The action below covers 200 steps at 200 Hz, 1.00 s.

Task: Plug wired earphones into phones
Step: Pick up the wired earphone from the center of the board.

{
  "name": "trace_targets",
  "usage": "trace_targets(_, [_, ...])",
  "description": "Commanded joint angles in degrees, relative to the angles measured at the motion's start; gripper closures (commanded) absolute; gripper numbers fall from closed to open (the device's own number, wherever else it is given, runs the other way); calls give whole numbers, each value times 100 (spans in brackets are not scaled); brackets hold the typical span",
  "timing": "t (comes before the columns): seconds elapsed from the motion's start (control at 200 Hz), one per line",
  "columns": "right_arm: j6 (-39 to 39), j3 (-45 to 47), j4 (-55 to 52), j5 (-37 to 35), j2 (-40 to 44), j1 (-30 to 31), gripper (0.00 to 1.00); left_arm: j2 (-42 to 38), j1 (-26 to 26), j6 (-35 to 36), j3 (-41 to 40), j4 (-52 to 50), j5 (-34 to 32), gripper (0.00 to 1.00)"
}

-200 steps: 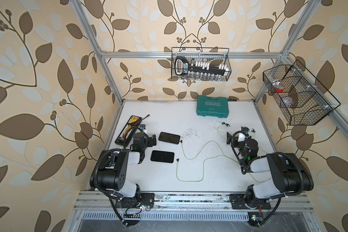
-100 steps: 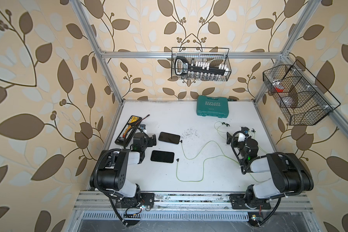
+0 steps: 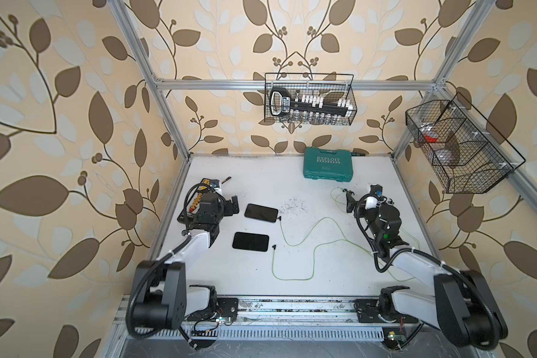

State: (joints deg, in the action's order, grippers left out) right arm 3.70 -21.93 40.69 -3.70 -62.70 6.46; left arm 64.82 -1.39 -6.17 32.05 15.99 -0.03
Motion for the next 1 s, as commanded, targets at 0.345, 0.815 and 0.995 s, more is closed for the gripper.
trace_targets(0.345, [2924, -962, -4216, -87, 2114, -535, 1, -3089, 37, -4330, -37, -2909, 335, 1])
trace_targets(0.815, [2923, -1447, -4679, 2377, 1246, 319, 2, -295, 42, -3021, 2313, -6571, 1213, 1])
trace_targets(0.995, [2921, -1801, -4609, 728, 485, 2360, 9, 454, 98, -2808, 2613, -6847, 1723, 1])
